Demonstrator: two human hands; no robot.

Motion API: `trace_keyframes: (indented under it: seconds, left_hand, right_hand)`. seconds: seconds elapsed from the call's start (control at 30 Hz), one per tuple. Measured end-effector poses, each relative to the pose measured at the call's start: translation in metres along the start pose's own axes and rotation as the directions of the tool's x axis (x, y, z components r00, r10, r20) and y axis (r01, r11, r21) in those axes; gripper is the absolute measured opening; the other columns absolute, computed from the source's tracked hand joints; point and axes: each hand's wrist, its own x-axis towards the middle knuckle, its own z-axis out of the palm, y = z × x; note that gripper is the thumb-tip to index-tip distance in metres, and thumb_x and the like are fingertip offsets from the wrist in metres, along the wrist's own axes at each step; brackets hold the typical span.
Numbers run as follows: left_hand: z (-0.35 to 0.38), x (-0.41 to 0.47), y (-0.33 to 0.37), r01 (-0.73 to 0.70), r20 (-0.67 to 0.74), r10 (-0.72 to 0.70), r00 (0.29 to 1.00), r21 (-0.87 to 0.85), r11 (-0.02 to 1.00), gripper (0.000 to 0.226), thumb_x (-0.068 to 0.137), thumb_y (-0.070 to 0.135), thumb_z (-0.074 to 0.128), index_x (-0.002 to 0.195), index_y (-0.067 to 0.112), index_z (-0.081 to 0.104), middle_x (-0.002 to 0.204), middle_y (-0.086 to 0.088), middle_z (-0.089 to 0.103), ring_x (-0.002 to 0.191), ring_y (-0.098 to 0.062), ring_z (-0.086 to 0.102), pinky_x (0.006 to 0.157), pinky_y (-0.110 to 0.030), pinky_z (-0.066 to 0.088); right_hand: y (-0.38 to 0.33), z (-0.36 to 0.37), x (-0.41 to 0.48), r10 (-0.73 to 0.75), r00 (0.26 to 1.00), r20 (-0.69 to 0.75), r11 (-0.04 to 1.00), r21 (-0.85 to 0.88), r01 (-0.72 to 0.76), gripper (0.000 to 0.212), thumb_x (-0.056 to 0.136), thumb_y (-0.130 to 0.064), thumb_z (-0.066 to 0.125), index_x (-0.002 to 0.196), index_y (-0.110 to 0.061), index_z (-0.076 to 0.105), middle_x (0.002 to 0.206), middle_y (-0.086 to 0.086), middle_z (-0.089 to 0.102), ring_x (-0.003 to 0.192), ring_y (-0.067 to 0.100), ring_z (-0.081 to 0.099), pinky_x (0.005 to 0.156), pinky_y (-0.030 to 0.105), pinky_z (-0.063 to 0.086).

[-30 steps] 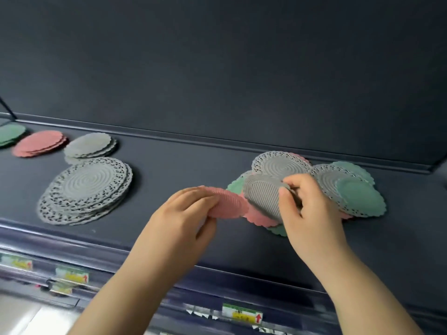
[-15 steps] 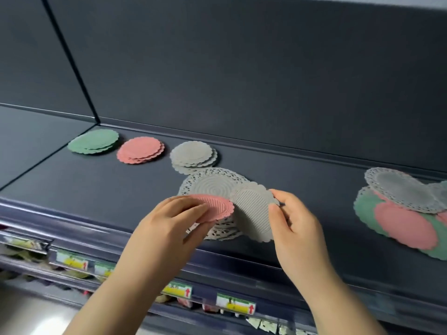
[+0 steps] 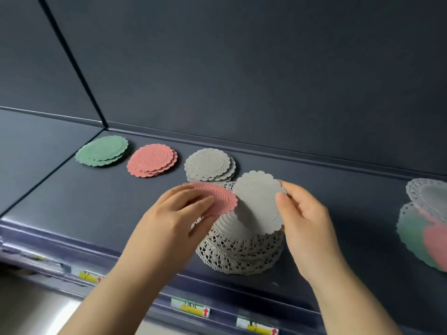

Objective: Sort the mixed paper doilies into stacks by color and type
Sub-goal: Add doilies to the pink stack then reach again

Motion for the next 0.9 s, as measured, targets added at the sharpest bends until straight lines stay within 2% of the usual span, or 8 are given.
trace_keyframes:
  seconds: [0.23, 0.37, 0.47, 0.5, 0.57, 0.67, 0.8, 0.9]
  left_hand:
    - [-0.009, 0.018, -0.049, 0.066, -0.002, -0.066, 0.998, 0.022, 0.998, 0.031, 0.086, 0.033, 0.058, 0.097, 0.008, 0.074, 0.101, -0.001, 0.069, 0.099, -0.018, 0.062, 0.088, -0.027, 0.048]
    - [-0.013, 0.015, -0.088, 0.081, 0.023, -0.081, 0.996, 0.033, 0.996, 0.029, 0.084, 0.032, 0.060, 0.095, 0.008, 0.074, 0.099, -0.001, 0.070, 0.094, -0.020, 0.064, 0.085, -0.026, 0.047]
    - [-0.023, 0.027, -0.130, 0.059, 0.022, -0.059, 0.998, 0.024, 0.998, 0.031, 0.085, 0.030, 0.057, 0.094, 0.007, 0.074, 0.098, -0.004, 0.070, 0.092, -0.024, 0.065, 0.086, -0.027, 0.045]
    - [-0.028, 0.031, -0.144, 0.053, 0.025, -0.053, 0.998, 0.014, 0.998, 0.028, 0.083, 0.028, 0.059, 0.094, 0.006, 0.074, 0.098, -0.004, 0.070, 0.093, -0.024, 0.065, 0.086, -0.028, 0.045]
    - [-0.038, 0.041, -0.171, 0.028, 0.030, -0.028, 0.999, -0.018, 0.999, 0.026, 0.081, 0.024, 0.061, 0.096, 0.007, 0.074, 0.099, -0.004, 0.070, 0.095, -0.025, 0.065, 0.087, -0.028, 0.045]
    - [-0.052, 0.065, -0.208, -0.071, 0.049, 0.074, 0.996, -0.065, 0.995, 0.026, 0.086, 0.024, 0.056, 0.105, 0.015, 0.072, 0.104, 0.002, 0.069, 0.098, -0.021, 0.063, 0.090, -0.027, 0.043]
    - [-0.048, 0.103, -0.238, -0.223, 0.142, 0.241, 0.960, -0.131, 0.966, 0.026, 0.097, 0.023, 0.049, 0.117, 0.026, 0.065, 0.114, 0.008, 0.065, 0.106, -0.017, 0.059, 0.095, -0.032, 0.043]
    - [-0.020, 0.098, -0.242, -0.256, 0.396, 0.226, 0.890, 0.023, 0.966, 0.030, 0.099, 0.029, 0.038, 0.125, 0.034, 0.054, 0.121, 0.010, 0.058, 0.113, -0.018, 0.051, 0.089, -0.033, 0.047]
  right_hand:
    - [-0.020, 0.025, 0.073, -0.158, 0.986, -0.057, 0.964, -0.226, 0.142, 0.026, 0.093, -0.020, 0.045, 0.112, -0.027, 0.061, 0.098, -0.023, 0.063, 0.092, -0.006, 0.056, 0.082, 0.016, 0.045]
    - [-0.026, 0.064, 0.100, -0.352, 0.931, -0.095, 0.840, -0.471, 0.270, 0.029, 0.092, -0.013, 0.045, 0.115, -0.019, 0.060, 0.087, -0.004, 0.068, 0.078, 0.011, 0.056, 0.067, 0.019, 0.040]
    - [-0.018, 0.112, 0.108, -0.274, 0.953, 0.129, 0.665, -0.690, 0.285, 0.037, 0.093, -0.008, 0.042, 0.129, -0.016, 0.049, 0.117, 0.015, 0.061, 0.105, 0.034, 0.056, 0.087, 0.037, 0.043]
    - [-0.010, 0.127, 0.108, -0.189, 0.949, 0.254, 0.581, -0.750, 0.316, 0.037, 0.093, -0.008, 0.041, 0.129, -0.015, 0.047, 0.127, 0.011, 0.055, 0.117, 0.032, 0.049, 0.097, 0.034, 0.032]
    - [0.004, 0.149, 0.103, -0.079, 0.916, 0.393, 0.471, -0.795, 0.382, 0.026, 0.095, -0.019, 0.041, 0.117, -0.012, 0.052, 0.125, 0.004, 0.052, 0.121, 0.026, 0.042, 0.095, 0.027, 0.022]
    - [0.007, 0.164, 0.096, -0.071, 0.953, 0.293, 0.534, -0.796, 0.285, 0.035, 0.093, -0.033, 0.045, 0.110, -0.007, 0.059, 0.122, 0.009, 0.056, 0.120, 0.024, 0.041, 0.094, 0.024, 0.020]
    - [0.005, 0.172, 0.094, -0.045, 0.984, 0.173, 0.573, -0.802, 0.167, 0.032, 0.093, -0.030, 0.047, 0.113, -0.009, 0.061, 0.134, 0.006, 0.052, 0.131, 0.017, 0.036, 0.106, 0.017, 0.014]
    - [0.001, 0.187, 0.086, -0.035, 0.994, 0.100, 0.575, -0.812, 0.101, 0.026, 0.093, -0.027, 0.047, 0.100, -0.007, 0.063, 0.118, 0.010, 0.059, 0.120, 0.023, 0.044, 0.098, 0.022, 0.026]
